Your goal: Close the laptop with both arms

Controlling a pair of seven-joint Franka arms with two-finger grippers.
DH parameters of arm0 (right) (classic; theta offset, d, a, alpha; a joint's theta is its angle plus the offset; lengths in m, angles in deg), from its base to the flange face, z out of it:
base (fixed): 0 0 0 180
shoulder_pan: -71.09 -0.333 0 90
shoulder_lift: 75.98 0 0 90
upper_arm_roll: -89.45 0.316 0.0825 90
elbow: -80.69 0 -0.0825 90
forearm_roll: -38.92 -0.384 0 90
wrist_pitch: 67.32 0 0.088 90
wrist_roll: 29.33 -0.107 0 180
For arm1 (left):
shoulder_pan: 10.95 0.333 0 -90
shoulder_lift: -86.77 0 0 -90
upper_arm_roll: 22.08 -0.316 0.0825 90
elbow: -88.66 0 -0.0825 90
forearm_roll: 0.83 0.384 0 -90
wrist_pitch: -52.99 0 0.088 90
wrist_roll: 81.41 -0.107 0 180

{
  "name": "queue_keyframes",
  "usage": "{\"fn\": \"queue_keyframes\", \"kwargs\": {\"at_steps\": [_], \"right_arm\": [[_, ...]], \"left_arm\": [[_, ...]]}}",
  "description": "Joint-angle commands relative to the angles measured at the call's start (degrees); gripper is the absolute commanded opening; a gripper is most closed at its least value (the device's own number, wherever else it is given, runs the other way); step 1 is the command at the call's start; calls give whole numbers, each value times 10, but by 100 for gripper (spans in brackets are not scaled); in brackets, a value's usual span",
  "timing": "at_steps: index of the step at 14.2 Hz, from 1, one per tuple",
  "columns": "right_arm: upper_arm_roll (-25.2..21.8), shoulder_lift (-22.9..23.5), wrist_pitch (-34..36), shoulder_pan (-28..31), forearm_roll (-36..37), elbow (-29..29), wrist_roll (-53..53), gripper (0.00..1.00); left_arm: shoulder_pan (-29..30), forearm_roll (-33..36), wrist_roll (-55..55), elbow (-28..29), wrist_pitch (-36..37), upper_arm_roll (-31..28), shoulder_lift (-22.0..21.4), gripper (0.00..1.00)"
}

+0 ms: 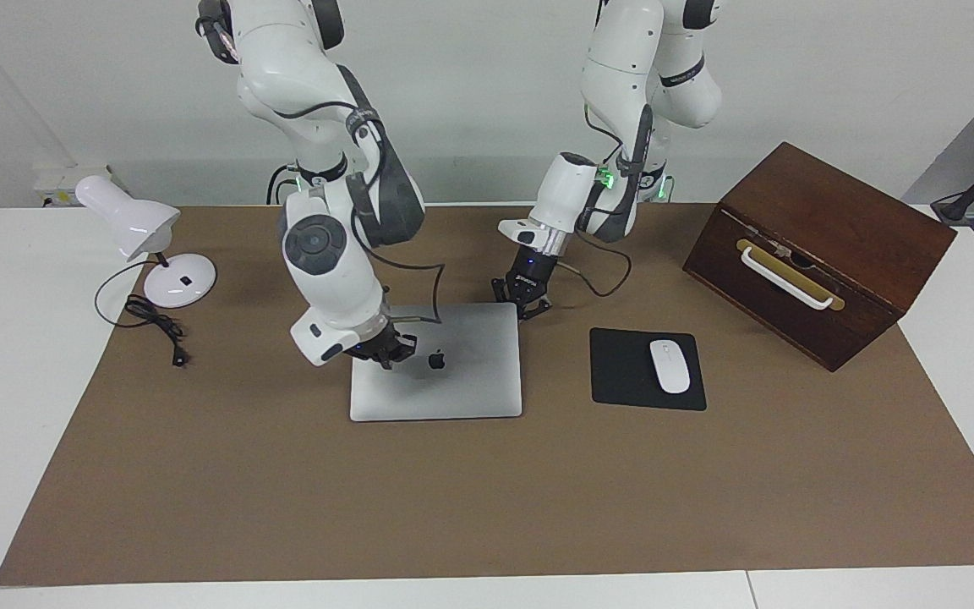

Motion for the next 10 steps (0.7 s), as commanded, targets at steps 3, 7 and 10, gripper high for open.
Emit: {"fn": "queue_keyframes", "kwargs": {"at_steps": [3,7,10], "right_arm": [[1,-75,72,76,20,25,110,0],[1,-131,118,138,43,29,227,47],[1,-158,139,198,43,22,294,100]], "left_arm": [[14,-2,-2,25,9,-1,17,0],[20,-2,15,25,11,-1,11,0],[20,-2,46,25,12,-1,4,0]]}}
